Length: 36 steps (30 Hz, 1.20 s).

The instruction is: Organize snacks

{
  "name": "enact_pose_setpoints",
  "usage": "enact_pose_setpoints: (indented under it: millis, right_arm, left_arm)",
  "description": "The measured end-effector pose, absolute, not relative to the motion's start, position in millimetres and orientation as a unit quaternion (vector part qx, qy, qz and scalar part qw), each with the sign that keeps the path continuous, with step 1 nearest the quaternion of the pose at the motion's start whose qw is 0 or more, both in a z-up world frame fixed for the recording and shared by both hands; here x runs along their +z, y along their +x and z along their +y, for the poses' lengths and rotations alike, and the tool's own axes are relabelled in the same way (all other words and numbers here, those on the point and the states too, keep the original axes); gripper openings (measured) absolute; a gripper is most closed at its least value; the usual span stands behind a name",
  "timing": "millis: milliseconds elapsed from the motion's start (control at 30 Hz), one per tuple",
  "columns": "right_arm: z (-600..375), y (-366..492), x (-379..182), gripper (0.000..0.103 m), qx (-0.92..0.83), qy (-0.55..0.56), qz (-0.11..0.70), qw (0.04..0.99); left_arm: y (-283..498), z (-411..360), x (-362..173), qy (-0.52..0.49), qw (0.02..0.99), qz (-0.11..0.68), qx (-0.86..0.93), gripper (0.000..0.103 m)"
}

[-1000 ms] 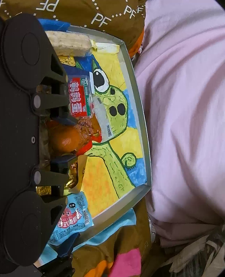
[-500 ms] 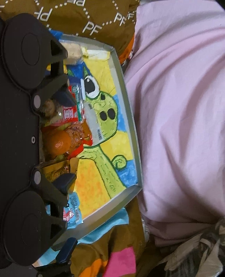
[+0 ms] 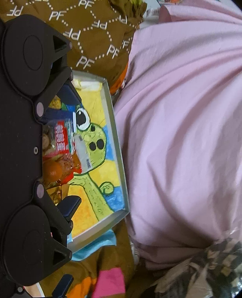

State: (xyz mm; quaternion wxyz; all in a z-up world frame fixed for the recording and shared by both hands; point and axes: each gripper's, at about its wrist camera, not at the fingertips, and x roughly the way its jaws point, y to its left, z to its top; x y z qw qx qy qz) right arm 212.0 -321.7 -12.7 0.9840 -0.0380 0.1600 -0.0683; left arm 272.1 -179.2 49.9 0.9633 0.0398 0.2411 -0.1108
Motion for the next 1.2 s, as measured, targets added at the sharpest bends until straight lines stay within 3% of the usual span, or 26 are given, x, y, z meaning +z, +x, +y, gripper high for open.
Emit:
enact_pose_setpoints:
  millis: [767,1200]
  right_arm:
    - [-299.6,121.5,43.3,0.103,-0.072,-0.031,0.077,0.994]
    - [-310.7,73.0,54.8,0.103,-0.115,0.043,0.025,0.992]
  left_arm:
    - [190.3,-141.7,108.2,0.02,0.977,0.19,-0.09,0.102]
    - [146.3,-118.1,112.9,-0.003,0.987,0.159,-0.038,0.102]
